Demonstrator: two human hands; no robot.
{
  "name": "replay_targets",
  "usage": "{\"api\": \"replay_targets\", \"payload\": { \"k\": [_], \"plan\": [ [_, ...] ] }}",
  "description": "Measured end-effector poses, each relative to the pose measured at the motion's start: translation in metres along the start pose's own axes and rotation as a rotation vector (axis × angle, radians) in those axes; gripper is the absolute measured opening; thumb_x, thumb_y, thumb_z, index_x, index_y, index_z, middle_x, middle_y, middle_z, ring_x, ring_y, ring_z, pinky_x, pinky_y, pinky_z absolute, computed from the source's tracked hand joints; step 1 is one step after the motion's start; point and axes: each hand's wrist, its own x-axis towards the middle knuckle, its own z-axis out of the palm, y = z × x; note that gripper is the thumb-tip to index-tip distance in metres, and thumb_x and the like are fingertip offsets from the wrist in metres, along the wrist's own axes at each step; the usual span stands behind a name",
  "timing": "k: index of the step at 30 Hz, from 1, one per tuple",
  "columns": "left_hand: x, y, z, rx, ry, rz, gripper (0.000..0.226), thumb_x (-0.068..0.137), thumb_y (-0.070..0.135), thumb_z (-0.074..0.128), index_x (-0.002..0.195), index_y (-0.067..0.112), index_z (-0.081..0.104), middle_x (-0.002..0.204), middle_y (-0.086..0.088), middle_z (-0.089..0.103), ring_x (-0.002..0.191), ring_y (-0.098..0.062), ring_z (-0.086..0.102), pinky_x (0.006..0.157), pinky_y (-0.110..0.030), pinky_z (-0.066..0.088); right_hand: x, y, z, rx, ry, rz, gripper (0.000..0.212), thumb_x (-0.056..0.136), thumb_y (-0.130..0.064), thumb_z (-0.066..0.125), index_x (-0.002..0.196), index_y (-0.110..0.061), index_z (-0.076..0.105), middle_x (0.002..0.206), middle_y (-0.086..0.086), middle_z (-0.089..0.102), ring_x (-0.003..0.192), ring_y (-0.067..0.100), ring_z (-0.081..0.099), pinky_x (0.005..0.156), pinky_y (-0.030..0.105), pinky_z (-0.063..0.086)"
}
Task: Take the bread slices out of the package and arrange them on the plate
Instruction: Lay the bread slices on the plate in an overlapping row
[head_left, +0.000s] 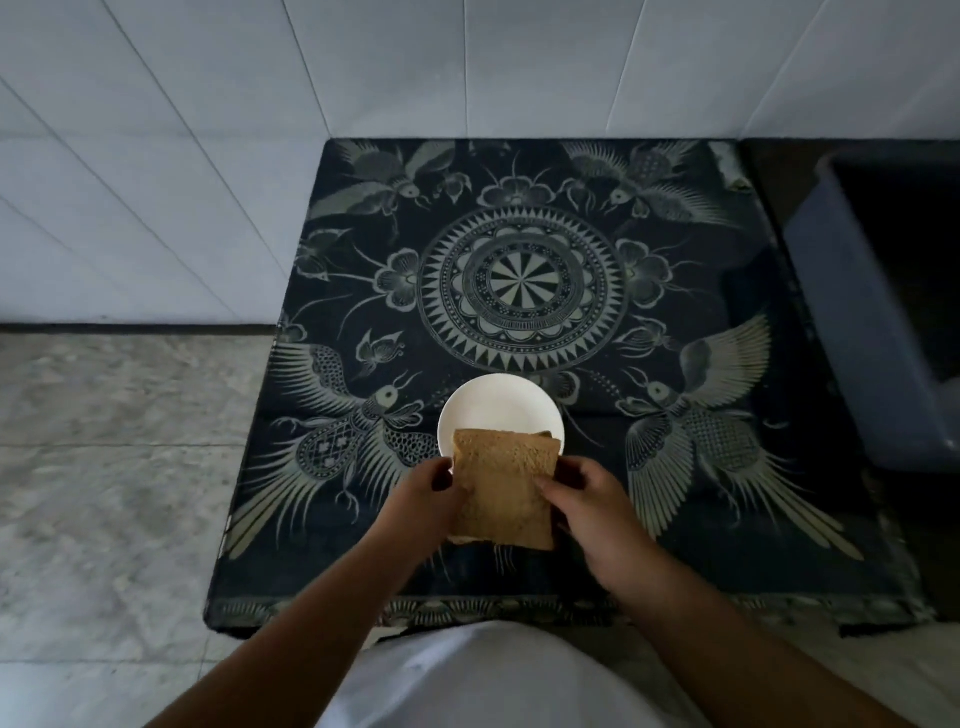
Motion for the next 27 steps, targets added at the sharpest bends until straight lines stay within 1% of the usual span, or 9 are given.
{"api": "replay_targets", "payload": {
  "k": [3, 5, 10, 13, 16, 18, 21, 24, 27],
  "plan": [
    [0.035, 0.006, -0.002, 0.045, 0.037, 0.004, 0.034, 0.094, 0.025, 0.059, 0.126, 0.016, 0.056, 0.103, 0.005, 0.068, 0.088, -0.010, 0.066, 0.062, -0.023, 0.052, 0.030, -0.012, 0.013, -0.007, 0.054, -0.007, 0.021, 0.087, -0.017, 0.073, 0.102, -0.030, 0.066, 0.107, 0.000, 0.074, 0.095, 0.017, 0.071, 0.072, 0.035, 0.059],
    [0.058, 0.010, -0.004, 0.113, 0.080, 0.008, 0.033, 0.093, 0.029, 0.060, 0.124, 0.018, 0.056, 0.097, 0.013, 0.065, 0.083, -0.003, 0.062, 0.058, -0.019, 0.045, 0.048, -0.019, 0.020, -0.018, 0.082, -0.014, 0.021, 0.087, -0.017, 0.073, 0.102, -0.030, 0.065, 0.106, -0.002, 0.073, 0.094, 0.014, 0.070, 0.067, 0.030, 0.056],
    [0.098, 0.023, -0.008, 0.187, 0.055, 0.030, 0.034, 0.094, 0.030, 0.056, 0.126, 0.021, 0.059, 0.111, 0.005, 0.068, 0.092, -0.013, 0.064, 0.078, -0.039, 0.056, 0.087, -0.031, 0.032, -0.024, 0.142, -0.011, 0.022, 0.089, -0.010, 0.070, 0.099, -0.029, 0.064, 0.105, -0.001, 0.070, 0.097, 0.017, 0.066, 0.081, 0.037, 0.054],
    [0.114, 0.029, -0.008, 0.175, 0.026, 0.048, 0.032, 0.095, 0.029, 0.055, 0.126, 0.025, 0.057, 0.110, 0.009, 0.065, 0.088, 0.001, 0.059, 0.070, -0.027, 0.049, 0.104, -0.034, 0.033, -0.028, 0.166, 0.003, 0.020, 0.090, -0.011, 0.069, 0.104, -0.023, 0.066, 0.101, -0.005, 0.070, 0.091, 0.010, 0.066, 0.070, 0.029, 0.052],
    [0.127, 0.030, -0.005, 0.162, -0.019, 0.018, 0.033, 0.093, 0.026, 0.056, 0.126, 0.026, 0.055, 0.109, 0.010, 0.063, 0.088, 0.001, 0.057, 0.066, -0.024, 0.045, 0.116, -0.034, 0.035, -0.070, 0.207, 0.026, 0.026, 0.090, -0.013, 0.069, 0.116, -0.018, 0.064, 0.109, 0.003, 0.070, 0.101, 0.022, 0.066, 0.086, 0.043, 0.055],
    [0.133, 0.030, -0.003, 0.176, -0.034, 0.005, 0.032, 0.091, 0.025, 0.057, 0.123, 0.026, 0.057, 0.105, 0.011, 0.063, 0.087, 0.000, 0.058, 0.064, -0.023, 0.045, 0.118, -0.033, 0.038, -0.103, 0.226, 0.025, 0.033, 0.091, -0.017, 0.068, 0.123, -0.017, 0.062, 0.107, -0.001, 0.069, 0.102, 0.022, 0.065, 0.086, 0.044, 0.055],
    [0.141, 0.028, 0.001, 0.172, -0.060, -0.002, 0.033, 0.088, 0.023, 0.059, 0.121, 0.021, 0.059, 0.107, 0.003, 0.066, 0.091, -0.011, 0.063, 0.074, -0.036, 0.055, 0.118, -0.031, 0.038, -0.140, 0.208, 0.002, 0.028, 0.091, -0.023, 0.068, 0.119, -0.026, 0.064, 0.103, -0.009, 0.069, 0.099, 0.015, 0.065, 0.081, 0.038, 0.055],
    [0.142, 0.029, 0.000, 0.218, -0.101, -0.017, 0.051, 0.080, 0.028, 0.059, 0.129, 0.014, 0.052, 0.115, -0.013, 0.059, 0.099, -0.030, 0.061, 0.086, -0.053, 0.054, 0.118, -0.031, 0.036, -0.132, 0.194, 0.000, 0.036, 0.090, -0.025, 0.070, 0.125, -0.025, 0.063, 0.107, -0.010, 0.069, 0.100, 0.010, 0.065, 0.084, 0.038, 0.057],
    [0.144, 0.026, 0.003, 0.246, -0.108, -0.016, 0.058, 0.076, 0.031, 0.058, 0.132, 0.016, 0.048, 0.116, -0.014, 0.052, 0.099, -0.029, 0.058, 0.086, -0.051, 0.054, 0.118, -0.032, 0.034, -0.082, 0.183, 0.014, 0.041, 0.089, -0.026, 0.072, 0.128, -0.024, 0.062, 0.112, -0.007, 0.069, 0.104, 0.012, 0.065, 0.086, 0.038, 0.056]
  ]
}}
